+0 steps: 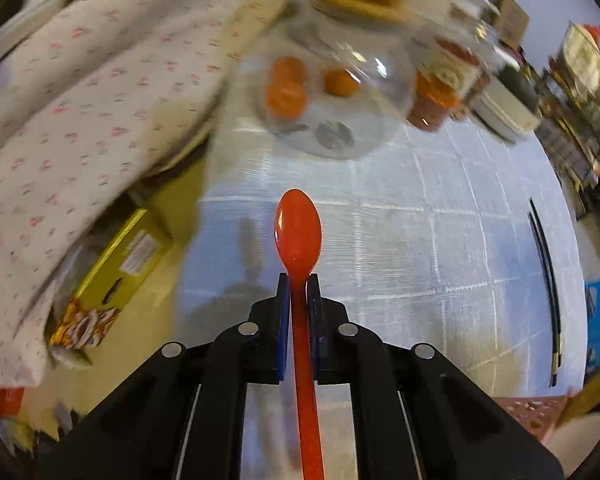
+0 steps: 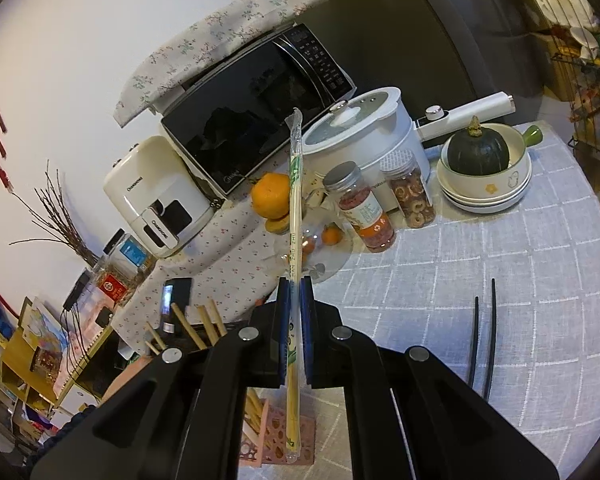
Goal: Organize utensils
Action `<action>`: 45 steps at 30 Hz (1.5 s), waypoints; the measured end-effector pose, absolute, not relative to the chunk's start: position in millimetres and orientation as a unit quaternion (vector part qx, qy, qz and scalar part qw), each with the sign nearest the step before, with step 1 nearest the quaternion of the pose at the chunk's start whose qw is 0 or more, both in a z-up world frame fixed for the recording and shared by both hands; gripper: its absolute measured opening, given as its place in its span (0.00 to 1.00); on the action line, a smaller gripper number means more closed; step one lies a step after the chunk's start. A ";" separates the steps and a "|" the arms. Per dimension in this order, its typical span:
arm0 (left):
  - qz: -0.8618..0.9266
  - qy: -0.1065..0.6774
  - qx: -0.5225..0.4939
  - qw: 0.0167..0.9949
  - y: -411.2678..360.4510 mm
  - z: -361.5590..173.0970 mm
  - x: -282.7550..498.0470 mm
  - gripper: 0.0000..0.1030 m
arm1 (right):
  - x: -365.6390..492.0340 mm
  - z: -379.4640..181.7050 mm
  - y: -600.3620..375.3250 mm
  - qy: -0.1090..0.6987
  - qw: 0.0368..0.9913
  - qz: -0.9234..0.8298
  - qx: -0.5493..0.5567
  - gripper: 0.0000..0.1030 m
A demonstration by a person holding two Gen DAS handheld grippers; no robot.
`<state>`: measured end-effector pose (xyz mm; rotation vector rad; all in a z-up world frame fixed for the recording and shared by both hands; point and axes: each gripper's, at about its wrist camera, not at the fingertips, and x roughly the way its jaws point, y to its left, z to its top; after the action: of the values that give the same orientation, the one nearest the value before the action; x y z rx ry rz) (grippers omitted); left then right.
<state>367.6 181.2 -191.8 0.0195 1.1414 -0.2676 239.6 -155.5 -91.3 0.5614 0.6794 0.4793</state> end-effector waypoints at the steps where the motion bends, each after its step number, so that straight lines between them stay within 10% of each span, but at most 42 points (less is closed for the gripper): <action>1: -0.110 0.536 0.000 0.837 188.5 -184.7 365.4 0.07 | 238.6 -90.0 -156.5 0.325 0.876 0.232 0.272 0.06; 15: -0.079 0.167 -0.341 0.922 274.4 -5.4 197.6 0.07 | 221.4 -65.4 -153.1 0.301 0.869 0.272 0.283 0.06; 25: -0.094 0.090 -0.185 0.974 103.5 -17.6 142.5 0.07 | 207.3 -60.2 -156.8 0.294 0.864 0.292 0.285 0.06; 45: 0.012 0.049 0.038 0.998 45.7 -114.2 134.4 0.08 | 206.7 -55.3 -162.2 0.284 0.867 0.296 0.284 0.06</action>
<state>134.4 45.7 -114.2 0.0759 0.0988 0.0230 206.7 -162.2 -55.3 0.5937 0.5939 0.6187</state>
